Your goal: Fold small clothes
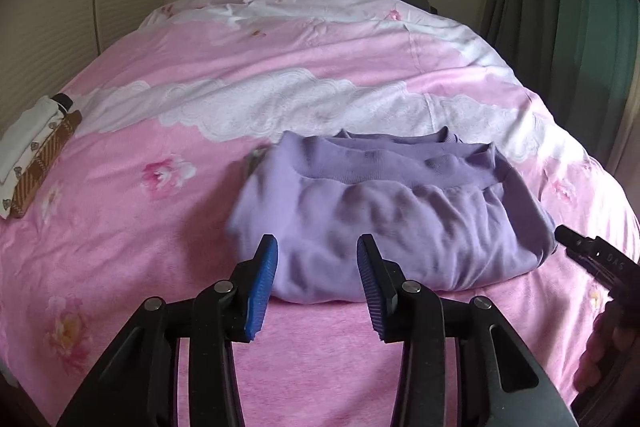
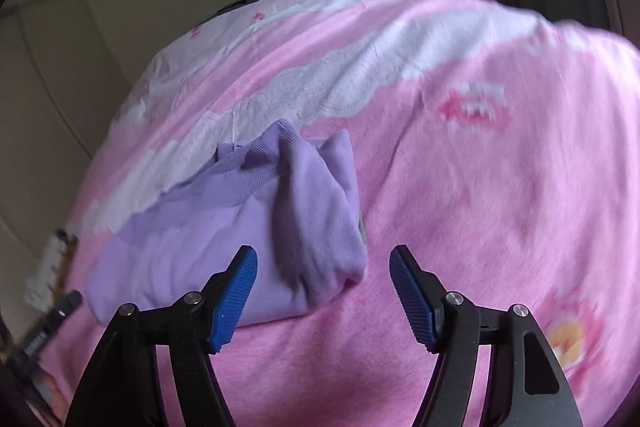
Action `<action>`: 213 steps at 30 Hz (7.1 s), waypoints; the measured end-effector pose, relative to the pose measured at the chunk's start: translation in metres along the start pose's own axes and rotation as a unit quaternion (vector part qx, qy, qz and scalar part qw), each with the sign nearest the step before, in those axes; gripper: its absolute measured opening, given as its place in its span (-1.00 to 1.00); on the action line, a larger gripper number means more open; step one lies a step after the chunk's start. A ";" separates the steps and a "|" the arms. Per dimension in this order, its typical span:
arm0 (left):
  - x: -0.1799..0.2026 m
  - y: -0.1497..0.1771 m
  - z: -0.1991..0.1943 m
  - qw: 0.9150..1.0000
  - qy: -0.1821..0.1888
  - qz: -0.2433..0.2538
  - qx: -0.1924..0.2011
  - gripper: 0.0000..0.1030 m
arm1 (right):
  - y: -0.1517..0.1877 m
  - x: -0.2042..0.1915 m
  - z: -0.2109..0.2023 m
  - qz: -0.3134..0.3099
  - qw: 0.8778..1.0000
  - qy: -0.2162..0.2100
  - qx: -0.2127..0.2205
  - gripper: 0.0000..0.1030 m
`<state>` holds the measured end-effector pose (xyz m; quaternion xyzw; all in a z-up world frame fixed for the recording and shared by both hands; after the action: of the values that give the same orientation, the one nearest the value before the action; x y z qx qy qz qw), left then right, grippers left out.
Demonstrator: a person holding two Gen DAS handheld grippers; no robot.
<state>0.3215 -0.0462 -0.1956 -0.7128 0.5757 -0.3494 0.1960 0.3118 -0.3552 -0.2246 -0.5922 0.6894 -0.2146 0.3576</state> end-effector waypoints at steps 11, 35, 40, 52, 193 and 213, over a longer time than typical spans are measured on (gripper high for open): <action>-0.010 0.000 0.016 0.999 -0.024 -0.040 -0.009 -0.18 | 0.018 0.000 0.043 0.096 0.994 -0.042 -0.027 0.34; -0.035 -0.013 0.018 0.996 -0.034 -0.085 -0.001 -0.12 | -0.005 -0.012 0.058 0.121 0.992 -0.024 -0.004 -0.37; -0.057 -0.023 0.000 0.995 -0.037 -0.096 0.016 -0.09 | -0.038 -0.058 0.028 0.004 0.998 0.057 0.036 -0.37; -0.167 -0.054 -0.053 0.983 -0.089 -0.149 0.067 -0.02 | -0.060 -0.237 0.023 -0.305 0.920 0.231 0.086 -0.37; -0.074 -0.008 0.025 0.981 0.102 -0.080 -0.142 -0.79 | 0.026 -0.129 -0.020 -0.191 0.980 -0.045 0.020 -0.34; -0.079 -0.031 -0.025 0.987 0.069 -0.126 -0.064 0.30 | 0.005 -0.132 -0.033 -0.159 0.983 -0.083 0.042 0.48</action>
<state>0.3174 0.0410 -0.1790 -0.7651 0.5144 -0.3821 0.0638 0.2898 -0.2303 -0.1752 -0.6946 0.5449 -0.2477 0.3990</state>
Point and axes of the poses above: each gripper's, at about its wrist camera, not at the fingertips, and z roughly the way its jaws point, x to its right, y to its underside, the point moved 9 cm from there along z, roughly the way its jaws point, and after that the axes turned 14 degrees about -z, right-handed, at the moved point
